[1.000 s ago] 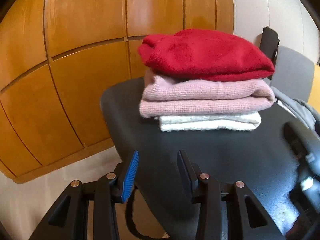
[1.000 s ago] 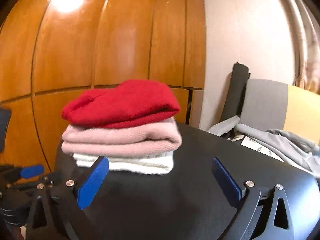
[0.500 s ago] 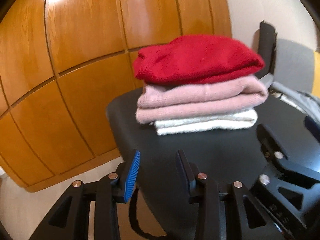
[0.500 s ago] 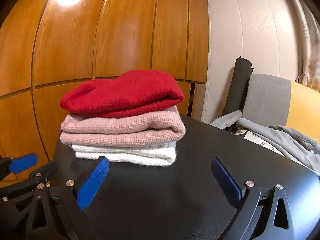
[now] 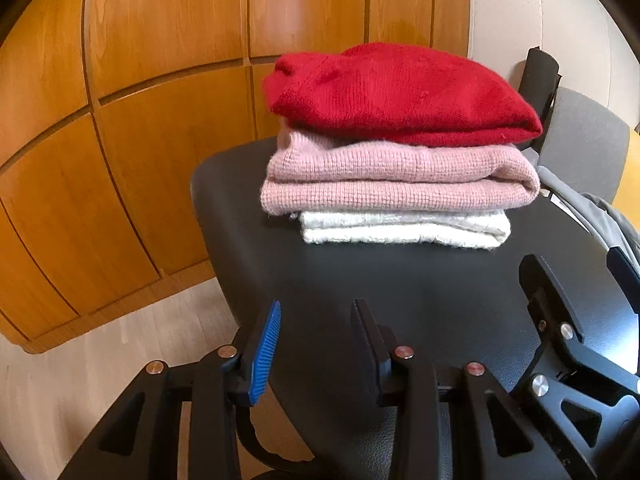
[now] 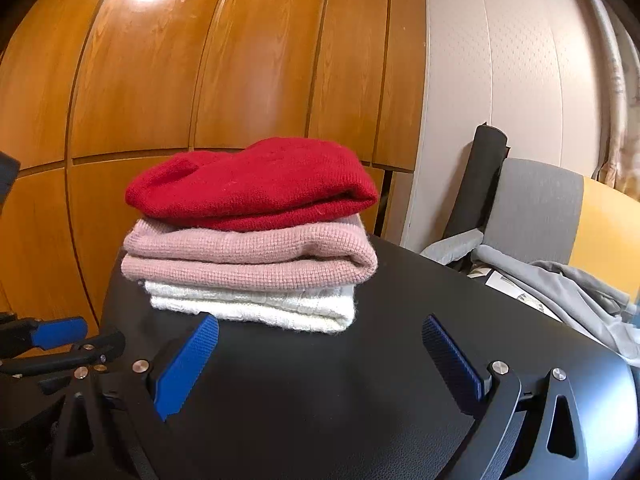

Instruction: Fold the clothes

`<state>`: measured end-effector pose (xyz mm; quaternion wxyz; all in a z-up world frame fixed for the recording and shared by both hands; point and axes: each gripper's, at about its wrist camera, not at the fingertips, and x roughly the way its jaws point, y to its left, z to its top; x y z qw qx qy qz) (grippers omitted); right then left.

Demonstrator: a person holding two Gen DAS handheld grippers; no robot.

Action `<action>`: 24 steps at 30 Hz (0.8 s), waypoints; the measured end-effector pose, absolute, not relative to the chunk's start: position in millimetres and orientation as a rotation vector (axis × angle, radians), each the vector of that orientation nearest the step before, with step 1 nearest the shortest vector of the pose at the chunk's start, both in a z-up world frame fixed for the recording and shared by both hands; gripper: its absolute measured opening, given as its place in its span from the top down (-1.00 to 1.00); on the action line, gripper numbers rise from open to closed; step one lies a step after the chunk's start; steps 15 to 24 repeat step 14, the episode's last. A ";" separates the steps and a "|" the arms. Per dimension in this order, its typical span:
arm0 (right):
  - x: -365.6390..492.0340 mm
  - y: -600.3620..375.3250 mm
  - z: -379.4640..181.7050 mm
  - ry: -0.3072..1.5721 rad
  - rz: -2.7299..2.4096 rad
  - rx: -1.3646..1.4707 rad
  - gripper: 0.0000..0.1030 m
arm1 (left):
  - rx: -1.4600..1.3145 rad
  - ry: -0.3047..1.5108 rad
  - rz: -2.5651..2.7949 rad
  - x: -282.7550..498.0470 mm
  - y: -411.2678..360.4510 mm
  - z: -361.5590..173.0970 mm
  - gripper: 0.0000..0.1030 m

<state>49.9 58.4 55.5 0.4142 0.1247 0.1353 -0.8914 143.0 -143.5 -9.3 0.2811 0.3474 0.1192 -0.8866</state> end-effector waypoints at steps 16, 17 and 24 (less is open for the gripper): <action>58.0 49.1 52.8 0.410 -2.244 0.289 -1.00 | 0.776 0.352 -2.419 151.9 -141.3 2.4 0.41; 58.0 49.1 52.8 0.410 -2.244 0.289 -1.00 | 0.776 0.352 -2.419 151.9 -141.3 2.4 0.41; 58.0 49.1 52.8 0.410 -2.244 0.289 -1.00 | 0.776 0.352 -2.419 151.9 -141.3 2.4 0.41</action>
